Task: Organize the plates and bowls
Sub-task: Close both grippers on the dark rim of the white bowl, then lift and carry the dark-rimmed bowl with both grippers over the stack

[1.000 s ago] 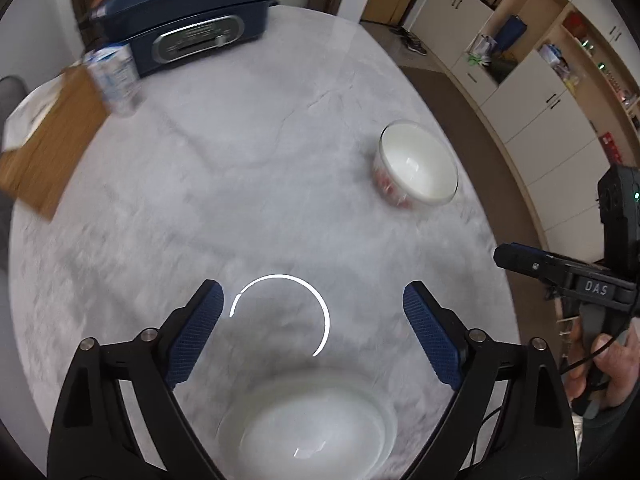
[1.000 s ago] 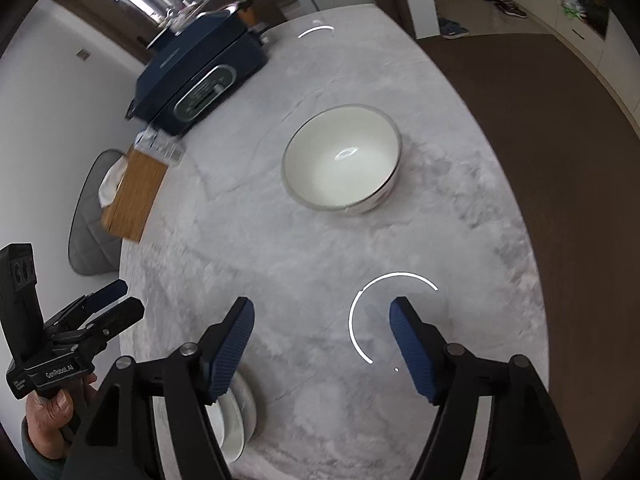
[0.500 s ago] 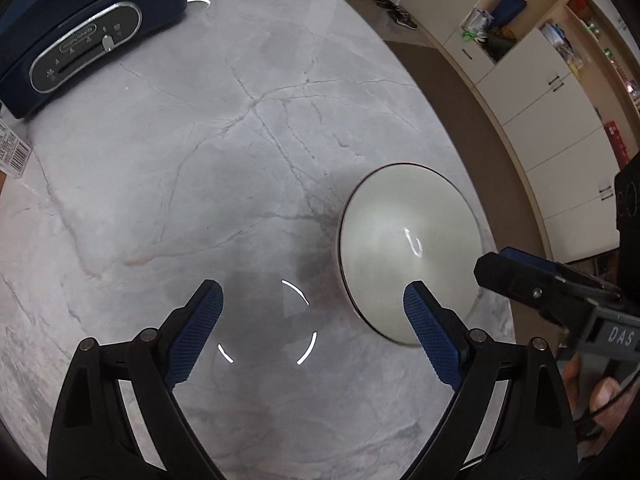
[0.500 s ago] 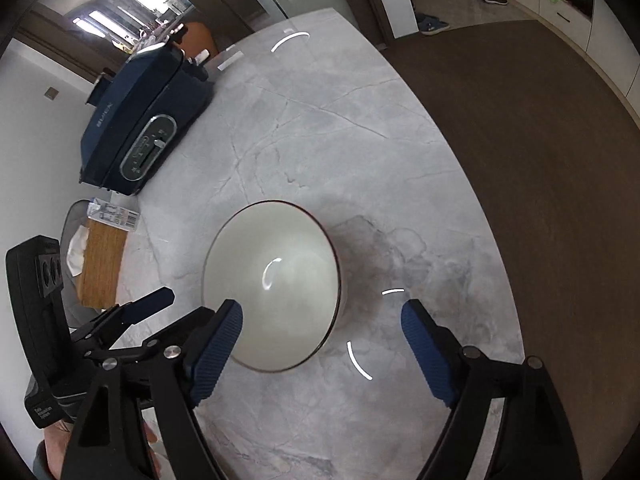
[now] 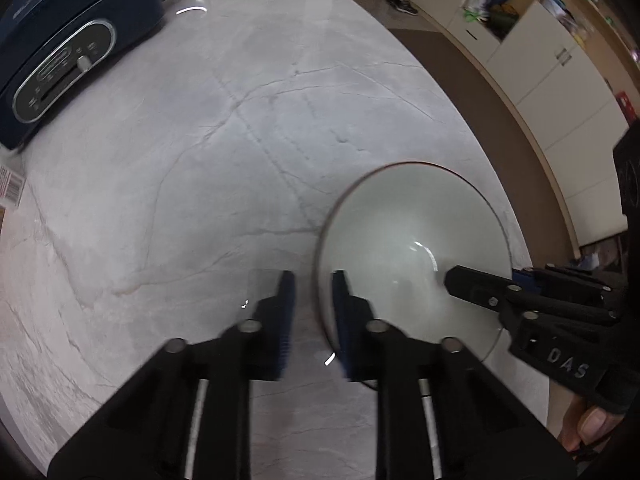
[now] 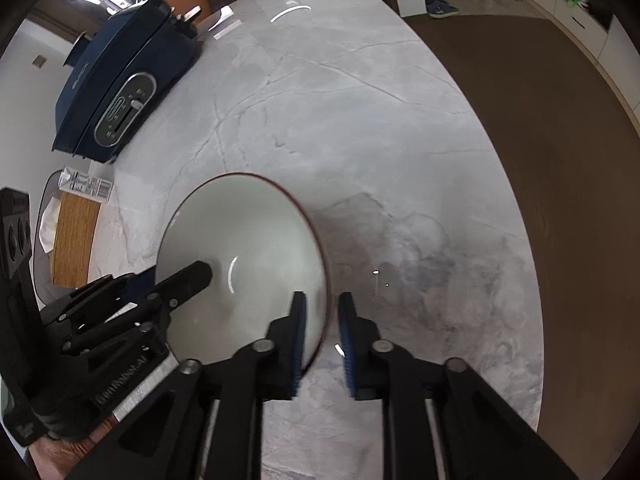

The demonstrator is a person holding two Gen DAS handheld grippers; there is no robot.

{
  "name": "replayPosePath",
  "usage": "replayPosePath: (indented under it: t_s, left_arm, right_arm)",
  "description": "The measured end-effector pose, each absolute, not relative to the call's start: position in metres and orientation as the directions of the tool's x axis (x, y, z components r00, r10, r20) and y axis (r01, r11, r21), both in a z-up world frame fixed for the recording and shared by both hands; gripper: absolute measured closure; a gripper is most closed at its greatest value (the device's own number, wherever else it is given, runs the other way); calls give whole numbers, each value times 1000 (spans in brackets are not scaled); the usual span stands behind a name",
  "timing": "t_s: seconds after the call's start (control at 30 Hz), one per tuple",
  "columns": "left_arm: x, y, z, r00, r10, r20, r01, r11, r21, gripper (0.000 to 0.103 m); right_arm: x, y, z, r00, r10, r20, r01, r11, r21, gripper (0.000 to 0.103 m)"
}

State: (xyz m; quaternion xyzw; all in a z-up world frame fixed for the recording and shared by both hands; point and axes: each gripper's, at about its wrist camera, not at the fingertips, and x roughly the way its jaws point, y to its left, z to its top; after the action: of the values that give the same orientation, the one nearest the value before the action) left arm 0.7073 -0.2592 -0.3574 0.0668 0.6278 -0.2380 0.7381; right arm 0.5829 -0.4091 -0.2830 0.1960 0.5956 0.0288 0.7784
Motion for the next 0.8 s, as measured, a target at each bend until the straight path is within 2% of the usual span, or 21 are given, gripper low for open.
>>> replayPosePath:
  t_s: [0.3,0.8]
  left_arm:
    - [700,-252,-353,95,-287,-953,426,877,-221,95]
    - [592,-134,-236,212,-337,-917,399,886,-234,95]
  right_arm:
    - [577,-400,-272,288,281,-916,187,921,341,88]
    - [489,-319,-188,344,348,-872,2,929,371,86]
